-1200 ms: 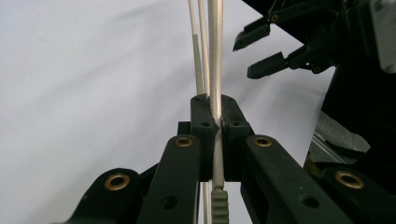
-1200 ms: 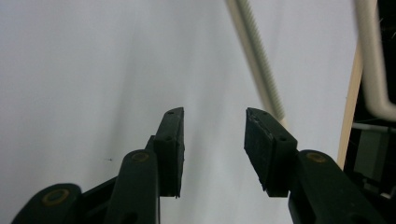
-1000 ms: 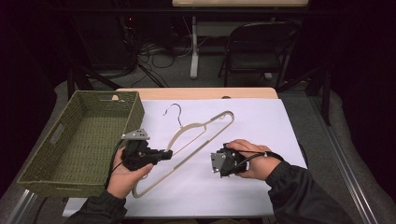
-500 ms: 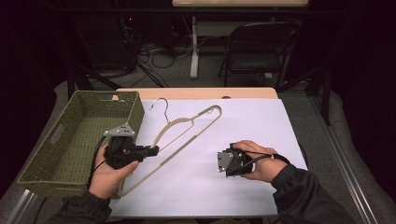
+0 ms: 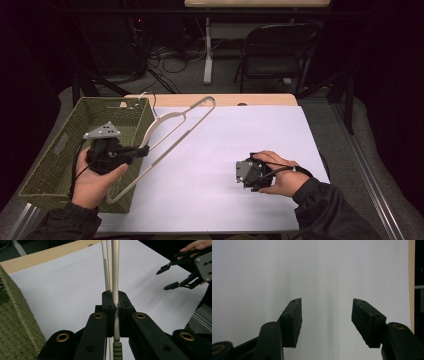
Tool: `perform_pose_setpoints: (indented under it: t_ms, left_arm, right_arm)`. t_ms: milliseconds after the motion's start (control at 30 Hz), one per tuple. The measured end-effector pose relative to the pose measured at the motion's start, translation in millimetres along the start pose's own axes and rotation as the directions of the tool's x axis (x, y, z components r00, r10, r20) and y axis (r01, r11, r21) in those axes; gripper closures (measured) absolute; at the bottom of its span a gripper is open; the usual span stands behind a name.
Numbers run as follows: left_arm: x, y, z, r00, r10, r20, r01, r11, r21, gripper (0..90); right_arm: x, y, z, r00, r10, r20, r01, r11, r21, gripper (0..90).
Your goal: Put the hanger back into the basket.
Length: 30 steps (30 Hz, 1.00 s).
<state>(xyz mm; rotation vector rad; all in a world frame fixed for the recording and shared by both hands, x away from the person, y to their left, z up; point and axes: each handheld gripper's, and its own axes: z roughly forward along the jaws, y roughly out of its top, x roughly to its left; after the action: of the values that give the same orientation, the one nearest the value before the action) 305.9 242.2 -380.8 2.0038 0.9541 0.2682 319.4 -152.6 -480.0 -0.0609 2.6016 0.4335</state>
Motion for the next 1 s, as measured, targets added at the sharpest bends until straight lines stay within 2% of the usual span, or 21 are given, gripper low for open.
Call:
perform_pose_setpoints:
  t_ms: [67,133,367,433,500,600,733,900,1000]
  left_arm:
    - [4.9,0.3,-2.6,1.0000,-0.004,-0.009,0.004,1.0000,-0.001,87.2]
    - [10.5,-0.2,-4.4,0.9998,-0.012,-0.019,0.011,0.9999,-0.005,87.2]
    - [31.3,-2.6,-14.1,0.9986,-0.030,-0.043,0.030,0.9995,-0.009,87.2]
    - [38.7,-2.3,-19.0,0.9983,-0.035,-0.046,0.035,0.9993,-0.010,87.2]
    - [46.2,-2.2,-24.7,0.9977,-0.043,-0.053,0.043,0.9989,-0.018,87.3]
    - [58.1,-2.5,-34.7,0.9963,-0.049,-0.071,0.047,0.9987,-0.021,87.2]
    - [75.8,-6.2,-48.7,0.9936,-0.075,-0.085,0.073,0.9968,-0.034,87.2]
    - [99.1,-14.0,-63.7,0.9905,-0.088,-0.106,0.084,0.9958,-0.037,87.3]
    - [113.9,-21.1,-69.6,0.9892,-0.081,-0.122,0.078,0.9964,-0.034,87.3]
  right_arm:
    - [1.1,-0.4,0.7,0.9997,0.022,-0.007,-0.022,1.000,0.009,41.0]
    - [0.6,-1.0,3.1,0.9999,0.014,-0.006,-0.014,1.000,-0.001,40.7]
    - [1.5,-3.5,5.1,0.9990,0.042,-0.013,-0.042,0.999,0.021,40.4]
    - [3.0,-4.7,6.0,0.9979,0.064,-0.008,-0.064,0.998,0.016,40.4]
    - [1.7,-5.7,7.2,0.9986,0.053,-0.006,-0.053,0.999,0.012,40.4]
    - [1.1,-6.5,8.0,0.9981,0.059,-0.015,-0.059,0.998,0.023,40.4]
    - [1.0,-6.9,10.7,0.9981,0.061,-0.013,-0.061,0.998,0.012,40.4]
    - [1.8,-7.5,13.2,0.9971,0.075,-0.015,-0.075,0.997,0.021,40.4]
    - [2.2,-7.7,14.4,0.9961,0.087,-0.014,-0.087,0.996,0.026,40.4]
